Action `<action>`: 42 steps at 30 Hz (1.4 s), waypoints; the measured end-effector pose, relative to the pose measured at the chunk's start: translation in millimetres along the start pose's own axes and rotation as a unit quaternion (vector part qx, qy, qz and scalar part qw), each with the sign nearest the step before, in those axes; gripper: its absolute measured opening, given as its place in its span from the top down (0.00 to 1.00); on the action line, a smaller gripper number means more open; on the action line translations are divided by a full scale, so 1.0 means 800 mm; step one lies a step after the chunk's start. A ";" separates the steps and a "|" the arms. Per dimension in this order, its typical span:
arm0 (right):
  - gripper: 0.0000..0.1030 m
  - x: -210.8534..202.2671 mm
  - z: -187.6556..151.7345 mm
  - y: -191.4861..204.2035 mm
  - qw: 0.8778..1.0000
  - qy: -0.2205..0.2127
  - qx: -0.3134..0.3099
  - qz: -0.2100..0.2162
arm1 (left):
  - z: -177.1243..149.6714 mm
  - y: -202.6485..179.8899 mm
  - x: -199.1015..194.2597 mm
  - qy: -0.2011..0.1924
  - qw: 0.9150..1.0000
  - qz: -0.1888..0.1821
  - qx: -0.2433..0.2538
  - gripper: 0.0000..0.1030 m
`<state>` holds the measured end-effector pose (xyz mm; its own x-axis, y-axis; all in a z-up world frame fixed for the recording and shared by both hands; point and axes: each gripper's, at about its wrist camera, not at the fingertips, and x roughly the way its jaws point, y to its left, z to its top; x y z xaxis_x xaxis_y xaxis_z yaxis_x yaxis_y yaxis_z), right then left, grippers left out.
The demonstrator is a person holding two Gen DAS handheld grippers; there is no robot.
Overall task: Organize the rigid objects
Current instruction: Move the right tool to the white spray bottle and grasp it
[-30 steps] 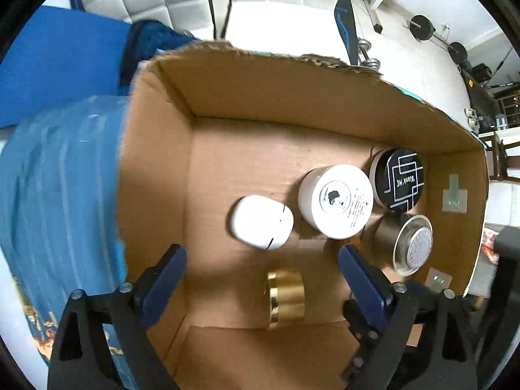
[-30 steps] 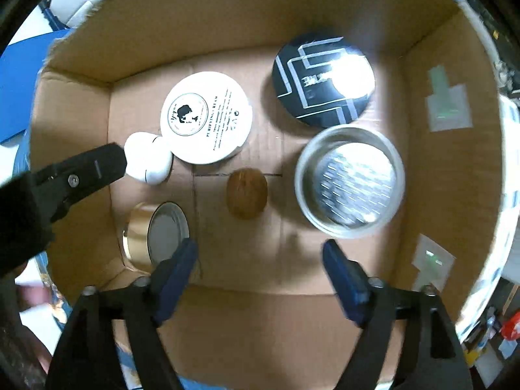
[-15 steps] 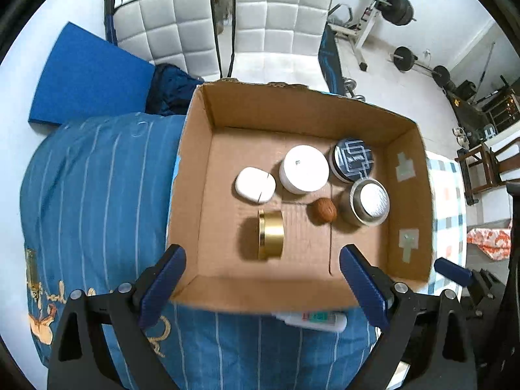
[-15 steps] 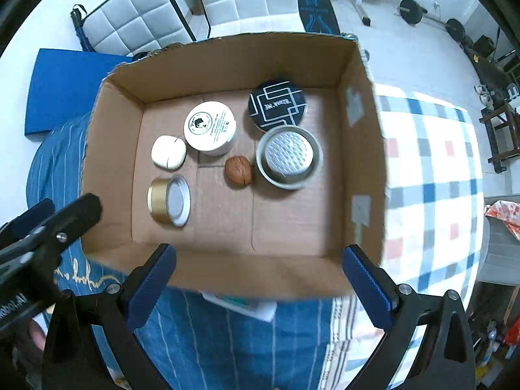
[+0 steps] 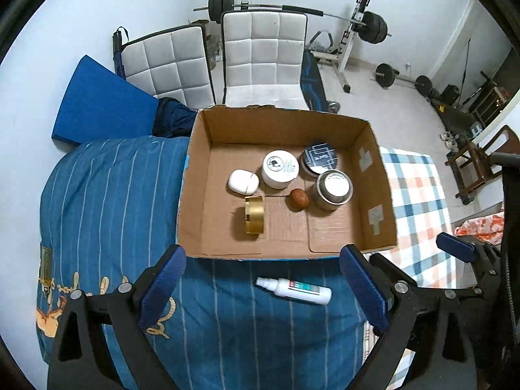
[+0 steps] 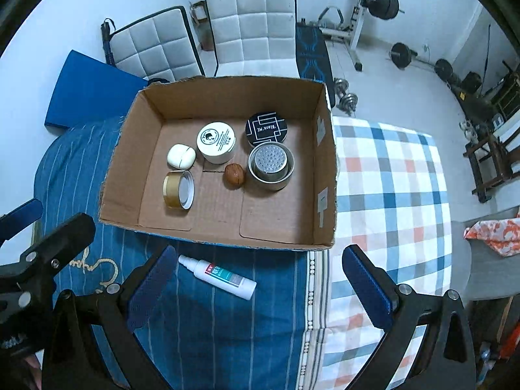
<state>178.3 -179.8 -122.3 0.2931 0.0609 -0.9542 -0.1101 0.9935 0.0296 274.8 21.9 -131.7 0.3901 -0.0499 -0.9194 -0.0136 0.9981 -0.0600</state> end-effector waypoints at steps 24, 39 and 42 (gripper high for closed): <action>0.23 0.245 -0.110 0.096 0.974 0.140 -0.178 -0.018 | -0.173 0.098 0.220 0.187 0.979 0.010 -0.085 0.06; 0.65 0.251 -0.166 0.039 0.972 0.225 -0.063 0.005 | -0.182 0.054 0.237 0.206 0.978 -0.004 -0.037 0.06; 0.65 0.244 -0.196 0.002 0.965 0.258 0.019 0.036 | -0.193 0.024 0.235 0.215 0.976 -0.014 -0.017 0.06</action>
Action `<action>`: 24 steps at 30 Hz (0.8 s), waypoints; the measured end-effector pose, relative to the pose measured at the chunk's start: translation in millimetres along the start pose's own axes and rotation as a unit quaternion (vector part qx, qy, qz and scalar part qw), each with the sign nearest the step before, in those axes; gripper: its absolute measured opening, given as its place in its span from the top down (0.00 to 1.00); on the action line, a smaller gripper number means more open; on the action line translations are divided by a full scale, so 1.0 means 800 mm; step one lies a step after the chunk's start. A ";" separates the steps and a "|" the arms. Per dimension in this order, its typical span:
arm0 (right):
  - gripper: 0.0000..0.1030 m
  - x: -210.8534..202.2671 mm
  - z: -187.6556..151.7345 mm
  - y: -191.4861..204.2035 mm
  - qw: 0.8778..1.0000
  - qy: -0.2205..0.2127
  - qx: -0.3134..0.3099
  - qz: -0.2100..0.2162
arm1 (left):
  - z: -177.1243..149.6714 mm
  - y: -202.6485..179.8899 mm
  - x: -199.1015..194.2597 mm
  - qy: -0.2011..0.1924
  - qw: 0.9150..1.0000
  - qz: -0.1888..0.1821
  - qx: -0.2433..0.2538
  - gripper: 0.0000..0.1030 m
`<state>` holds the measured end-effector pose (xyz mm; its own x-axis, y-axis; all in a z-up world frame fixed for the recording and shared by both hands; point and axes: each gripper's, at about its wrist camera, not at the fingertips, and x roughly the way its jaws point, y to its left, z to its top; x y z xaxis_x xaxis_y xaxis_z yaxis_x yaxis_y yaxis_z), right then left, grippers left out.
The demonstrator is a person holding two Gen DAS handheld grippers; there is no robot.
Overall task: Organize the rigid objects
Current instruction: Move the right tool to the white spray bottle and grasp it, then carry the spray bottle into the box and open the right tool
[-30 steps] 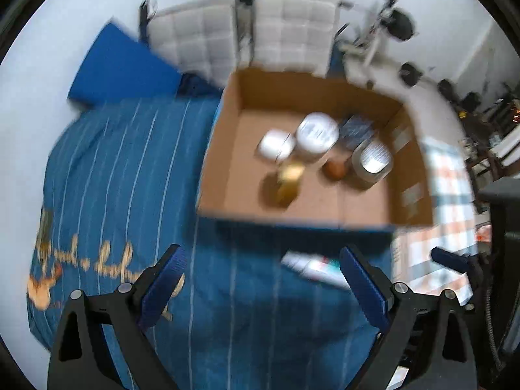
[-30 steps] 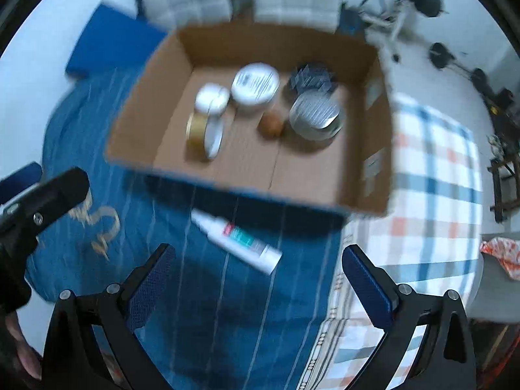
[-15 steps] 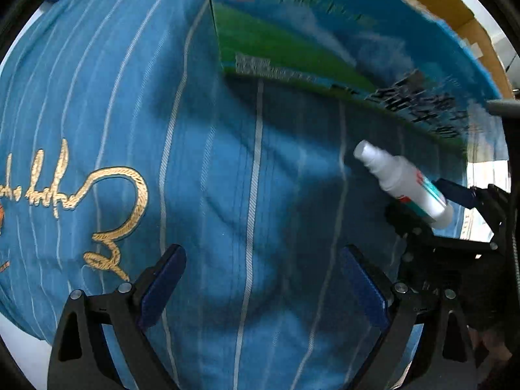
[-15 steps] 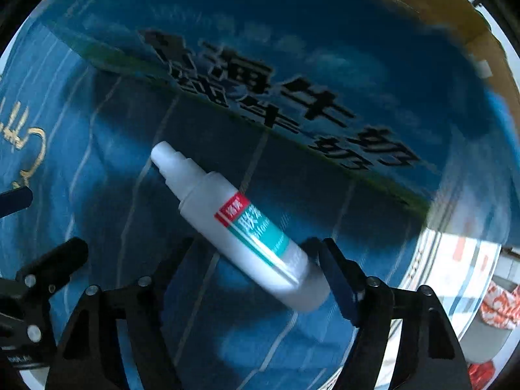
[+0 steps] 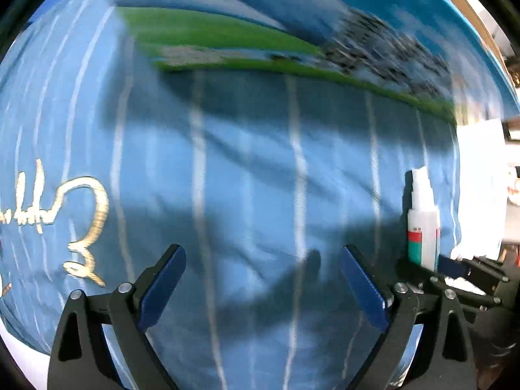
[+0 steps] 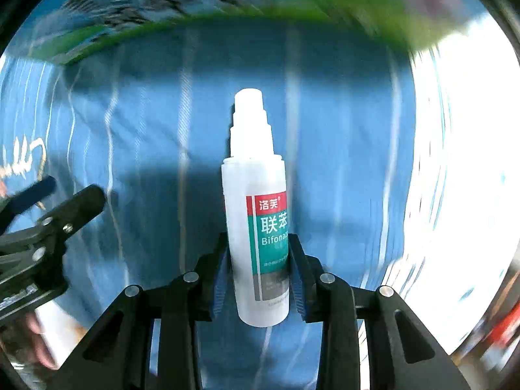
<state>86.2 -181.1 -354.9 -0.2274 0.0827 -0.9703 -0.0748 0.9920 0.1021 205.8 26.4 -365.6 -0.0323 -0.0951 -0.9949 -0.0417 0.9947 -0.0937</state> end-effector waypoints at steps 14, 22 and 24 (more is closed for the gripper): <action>0.65 0.000 -0.003 0.004 0.998 -0.023 0.054 -0.026 | -0.026 -0.044 0.029 0.010 0.999 0.019 0.028 0.06; 0.67 -0.017 -0.027 0.021 0.998 -0.041 0.040 -0.010 | -0.028 -0.049 -0.016 -0.006 1.000 0.010 0.027 0.06; 0.67 -0.039 -0.040 0.024 0.997 -0.064 0.033 -0.005 | -0.034 -0.055 -0.040 -0.021 0.999 0.001 0.024 0.06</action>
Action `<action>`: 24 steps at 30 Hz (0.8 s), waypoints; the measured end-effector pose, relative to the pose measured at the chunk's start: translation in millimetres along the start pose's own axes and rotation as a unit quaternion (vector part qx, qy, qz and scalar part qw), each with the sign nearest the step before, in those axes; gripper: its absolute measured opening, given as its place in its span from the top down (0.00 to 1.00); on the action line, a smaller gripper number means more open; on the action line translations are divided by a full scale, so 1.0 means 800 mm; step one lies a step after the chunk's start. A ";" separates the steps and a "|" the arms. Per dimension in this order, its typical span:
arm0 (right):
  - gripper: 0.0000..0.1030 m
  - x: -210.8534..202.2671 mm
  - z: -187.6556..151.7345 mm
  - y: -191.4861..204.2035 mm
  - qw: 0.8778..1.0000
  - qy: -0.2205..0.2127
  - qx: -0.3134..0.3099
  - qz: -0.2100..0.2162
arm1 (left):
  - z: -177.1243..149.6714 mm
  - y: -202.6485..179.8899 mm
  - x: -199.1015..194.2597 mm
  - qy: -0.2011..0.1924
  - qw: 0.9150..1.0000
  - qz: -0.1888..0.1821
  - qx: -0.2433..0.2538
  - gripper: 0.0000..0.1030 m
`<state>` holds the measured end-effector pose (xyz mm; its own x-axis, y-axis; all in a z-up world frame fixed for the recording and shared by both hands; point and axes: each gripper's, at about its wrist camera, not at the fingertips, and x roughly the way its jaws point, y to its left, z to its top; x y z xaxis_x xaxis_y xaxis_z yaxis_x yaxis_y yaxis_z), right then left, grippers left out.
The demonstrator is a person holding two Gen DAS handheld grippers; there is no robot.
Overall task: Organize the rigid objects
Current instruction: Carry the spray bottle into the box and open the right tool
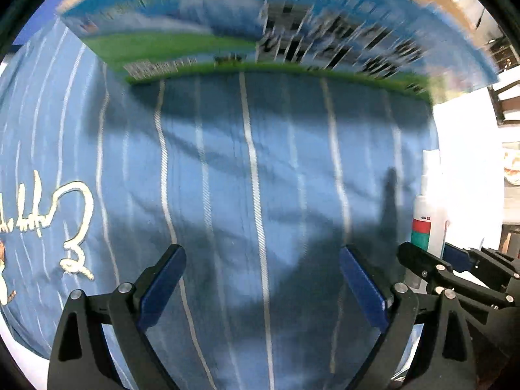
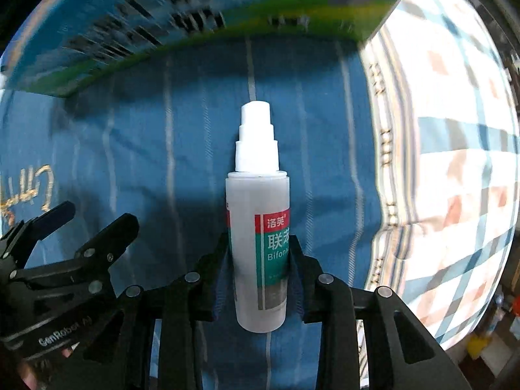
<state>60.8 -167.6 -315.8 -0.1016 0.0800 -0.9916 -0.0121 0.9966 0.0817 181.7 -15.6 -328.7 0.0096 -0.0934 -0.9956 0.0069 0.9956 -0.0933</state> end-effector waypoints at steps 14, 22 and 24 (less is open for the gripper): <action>0.67 -0.216 0.025 -0.027 0.984 -0.136 -0.018 0.110 | 0.068 -0.001 -0.198 -0.134 0.988 -0.075 -0.001 0.06; 0.67 -0.256 0.121 -0.017 0.978 -0.177 -0.025 0.110 | 0.173 0.044 -0.183 -0.142 0.988 -0.065 -0.016 0.06; 0.67 -0.243 0.148 -0.014 0.979 -0.167 -0.020 0.111 | 0.192 0.052 -0.172 -0.139 0.988 -0.065 -0.022 0.06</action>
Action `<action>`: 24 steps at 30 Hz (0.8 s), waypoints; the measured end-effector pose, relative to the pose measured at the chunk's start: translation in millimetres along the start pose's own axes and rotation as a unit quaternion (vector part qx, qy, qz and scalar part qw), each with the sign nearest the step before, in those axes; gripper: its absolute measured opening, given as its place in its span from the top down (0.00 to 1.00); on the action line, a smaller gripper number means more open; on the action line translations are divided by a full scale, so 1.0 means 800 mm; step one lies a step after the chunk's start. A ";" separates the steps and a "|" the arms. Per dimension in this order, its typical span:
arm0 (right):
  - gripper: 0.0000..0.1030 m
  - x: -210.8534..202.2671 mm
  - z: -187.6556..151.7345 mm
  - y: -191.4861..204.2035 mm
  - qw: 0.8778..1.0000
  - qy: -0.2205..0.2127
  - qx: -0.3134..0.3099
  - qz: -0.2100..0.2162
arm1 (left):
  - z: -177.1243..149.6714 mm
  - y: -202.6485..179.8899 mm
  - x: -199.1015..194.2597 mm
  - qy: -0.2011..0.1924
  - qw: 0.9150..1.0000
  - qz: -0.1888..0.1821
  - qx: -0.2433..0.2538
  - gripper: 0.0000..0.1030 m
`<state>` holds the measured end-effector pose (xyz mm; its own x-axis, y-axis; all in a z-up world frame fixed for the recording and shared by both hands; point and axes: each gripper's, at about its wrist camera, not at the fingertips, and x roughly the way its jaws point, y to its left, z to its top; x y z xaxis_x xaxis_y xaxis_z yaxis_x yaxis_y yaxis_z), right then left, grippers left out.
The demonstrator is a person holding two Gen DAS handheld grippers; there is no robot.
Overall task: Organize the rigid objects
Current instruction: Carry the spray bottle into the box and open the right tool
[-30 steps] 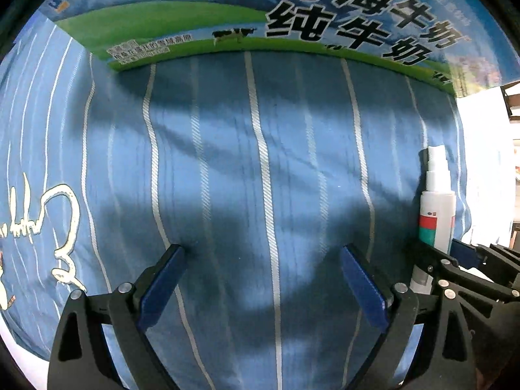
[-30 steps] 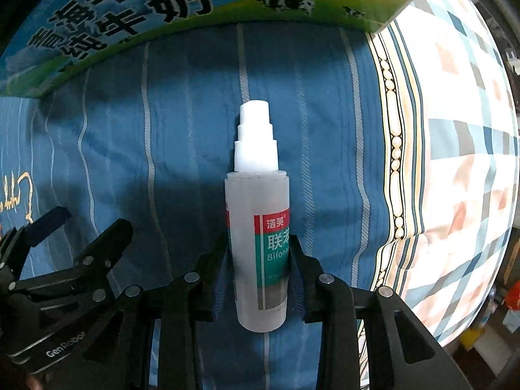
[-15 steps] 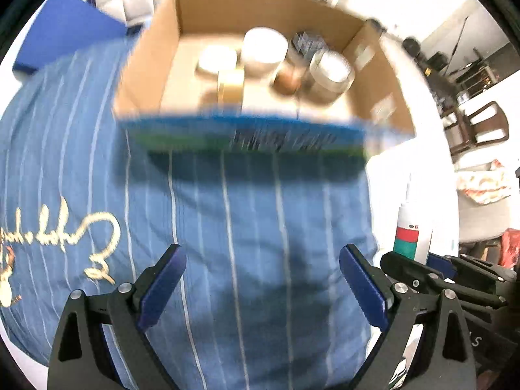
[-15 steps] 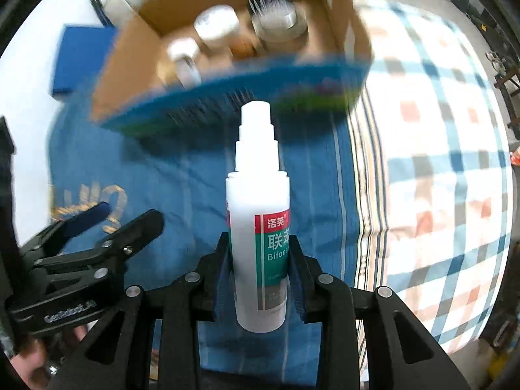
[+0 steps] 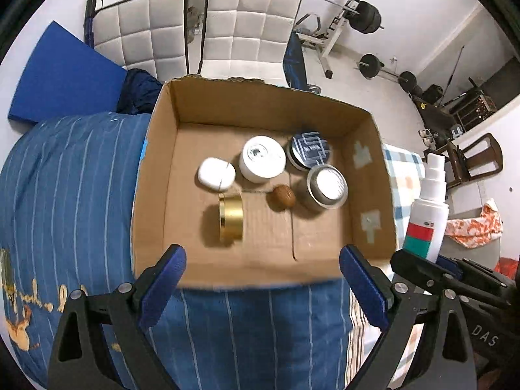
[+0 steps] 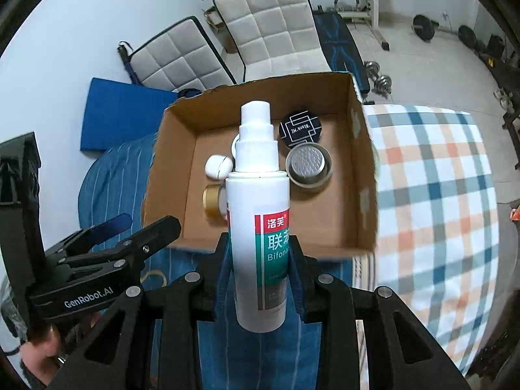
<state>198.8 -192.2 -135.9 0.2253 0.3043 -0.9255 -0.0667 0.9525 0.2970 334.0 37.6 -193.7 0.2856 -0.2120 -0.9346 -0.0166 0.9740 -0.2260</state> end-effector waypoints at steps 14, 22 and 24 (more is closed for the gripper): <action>0.67 0.212 0.060 -0.019 0.992 0.122 0.025 -0.034 | 0.064 0.036 0.123 0.051 0.998 0.037 -0.004 0.06; 0.66 0.260 0.066 -0.034 0.986 0.161 0.016 -0.048 | 0.068 0.038 0.141 0.064 0.997 0.036 -0.006 0.06; 0.66 0.263 0.072 -0.027 0.985 0.162 -0.005 -0.064 | 0.067 0.040 0.149 0.071 0.997 0.039 -0.007 0.06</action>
<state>303.3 -148.8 -323.4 -0.0896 0.1668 -0.9819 -0.0683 0.9825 0.1731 419.1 47.9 -297.4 0.1436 -0.1457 -0.9789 -0.0472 0.9870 -0.1539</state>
